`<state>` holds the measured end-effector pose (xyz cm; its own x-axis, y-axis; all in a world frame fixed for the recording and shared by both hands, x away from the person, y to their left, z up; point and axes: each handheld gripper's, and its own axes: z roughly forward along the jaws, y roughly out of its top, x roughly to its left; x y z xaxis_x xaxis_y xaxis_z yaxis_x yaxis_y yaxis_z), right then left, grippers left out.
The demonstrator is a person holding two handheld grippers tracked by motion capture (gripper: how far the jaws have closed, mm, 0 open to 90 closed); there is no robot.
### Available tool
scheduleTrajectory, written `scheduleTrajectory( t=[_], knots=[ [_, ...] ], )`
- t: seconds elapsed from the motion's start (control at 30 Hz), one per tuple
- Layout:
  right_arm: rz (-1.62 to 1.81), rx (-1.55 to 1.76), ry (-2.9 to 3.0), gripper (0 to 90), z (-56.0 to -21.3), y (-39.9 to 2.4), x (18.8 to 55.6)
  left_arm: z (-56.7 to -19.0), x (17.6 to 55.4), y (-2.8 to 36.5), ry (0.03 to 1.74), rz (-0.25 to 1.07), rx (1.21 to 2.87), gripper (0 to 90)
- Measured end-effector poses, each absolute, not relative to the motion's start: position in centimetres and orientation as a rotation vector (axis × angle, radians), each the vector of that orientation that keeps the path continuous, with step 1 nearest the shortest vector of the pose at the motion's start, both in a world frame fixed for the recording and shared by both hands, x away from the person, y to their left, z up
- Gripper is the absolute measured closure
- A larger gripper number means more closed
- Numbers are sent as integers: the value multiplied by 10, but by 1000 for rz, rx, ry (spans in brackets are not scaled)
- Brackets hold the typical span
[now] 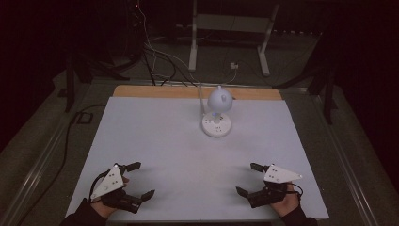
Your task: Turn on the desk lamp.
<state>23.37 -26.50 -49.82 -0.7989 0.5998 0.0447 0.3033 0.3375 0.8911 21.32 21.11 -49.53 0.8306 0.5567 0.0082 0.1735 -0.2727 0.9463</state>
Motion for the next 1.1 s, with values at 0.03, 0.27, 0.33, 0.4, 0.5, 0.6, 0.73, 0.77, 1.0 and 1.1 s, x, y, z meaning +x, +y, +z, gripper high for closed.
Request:
scheduleTrajectory(
  t=[0.03, 0.27, 0.33, 0.4, 0.5, 0.6, 0.73, 0.77, 1.0, 1.1],
  knots=[
    [1432, 802, 2323, 0, -499, -263, 234, -495, 213, 211, 555, 406, 1837, 5],
    [1441, 825, 2366, 0, -496, -259, 234, -495, 213, 211, 564, 407, 1829, 5],
    [1438, 822, 2369, 0, -495, -258, 233, -495, 213, 212, 567, 408, 1828, 5],
    [1447, 825, 2387, 0, -494, -256, 233, -495, 213, 212, 566, 408, 1825, 5],
    [1465, 826, 2390, 0, -489, -253, 233, -495, 213, 212, 566, 407, 1828, 5],
    [1475, 822, 2392, 0, -487, -251, 232, -495, 213, 212, 564, 409, 1827, 5],
    [1490, 801, 2406, 0, -481, -247, 234, -495, 213, 212, 565, 407, 1827, 5],
    [1490, 801, 2406, 0, -481, -247, 234, -495, 213, 212, 564, 407, 1827, 5],
    [1527, 792, 2410, 0, -474, -246, 238, -495, 213, 212, 563, 407, 1832, 5],
    [1534, 784, 2393, 0, -470, -246, 240, -495, 213, 211, 563, 406, 1828, 5]
  ],
)
